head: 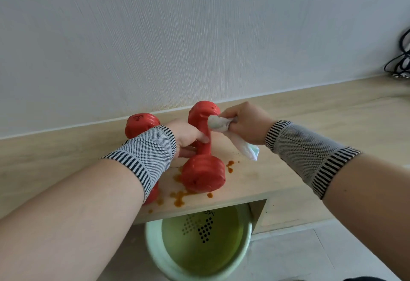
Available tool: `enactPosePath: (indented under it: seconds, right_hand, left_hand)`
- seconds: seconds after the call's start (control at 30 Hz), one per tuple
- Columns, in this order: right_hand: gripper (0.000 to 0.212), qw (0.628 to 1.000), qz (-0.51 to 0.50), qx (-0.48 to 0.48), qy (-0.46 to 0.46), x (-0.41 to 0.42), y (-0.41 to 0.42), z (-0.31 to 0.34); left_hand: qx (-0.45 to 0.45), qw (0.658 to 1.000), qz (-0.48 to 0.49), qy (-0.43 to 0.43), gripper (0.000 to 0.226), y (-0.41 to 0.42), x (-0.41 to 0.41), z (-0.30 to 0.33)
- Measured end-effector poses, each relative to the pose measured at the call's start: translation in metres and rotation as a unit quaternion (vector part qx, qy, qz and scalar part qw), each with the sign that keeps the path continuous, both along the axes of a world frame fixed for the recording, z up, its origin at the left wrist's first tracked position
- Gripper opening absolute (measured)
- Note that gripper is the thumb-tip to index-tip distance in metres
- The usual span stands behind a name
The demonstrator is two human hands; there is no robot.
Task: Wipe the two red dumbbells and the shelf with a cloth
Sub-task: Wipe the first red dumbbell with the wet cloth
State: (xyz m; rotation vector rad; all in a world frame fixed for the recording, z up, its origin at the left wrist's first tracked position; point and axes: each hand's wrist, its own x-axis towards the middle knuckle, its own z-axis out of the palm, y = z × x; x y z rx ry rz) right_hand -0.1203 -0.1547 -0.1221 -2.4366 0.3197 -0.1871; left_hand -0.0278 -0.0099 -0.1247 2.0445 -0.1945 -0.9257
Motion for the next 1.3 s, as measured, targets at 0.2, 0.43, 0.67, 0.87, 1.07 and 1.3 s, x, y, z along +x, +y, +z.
enactPosePath:
  seconds: [0.2, 0.43, 0.67, 0.87, 1.07, 1.3]
  right_hand:
    - [0.032, 0.994, 0.053, -0.086, 0.037, 0.015, 0.024, -0.003]
    - [0.033, 0.983, 0.163, -0.033, 0.077, 0.002, 0.028, -0.003]
    - [0.037, 0.990, 0.079, -0.114, 0.019, 0.028, 0.030, -0.002]
    - [0.023, 0.986, 0.123, -0.105, 0.034, 0.013, 0.032, 0.002]
    - [0.029, 0.980, 0.159, -0.108, 0.052, 0.009, 0.033, 0.004]
    - [0.025, 0.988, 0.074, -0.130, 0.024, 0.026, 0.031, -0.003]
  left_hand:
    - [-0.053, 0.998, 0.001, 0.045, 0.018, 0.005, -0.003, 0.001]
    - [-0.063, 0.993, 0.060, 0.081, 0.030, 0.016, 0.007, 0.004]
    - [-0.098, 0.988, 0.057, 0.105, 0.023, 0.017, 0.003, 0.007]
    - [-0.109, 0.986, 0.063, 0.110, 0.033, 0.016, 0.002, 0.010]
    - [-0.102, 0.987, 0.062, 0.108, 0.035, 0.015, 0.000, 0.010]
    - [-0.117, 0.985, 0.062, 0.112, 0.031, 0.015, -0.004, 0.012]
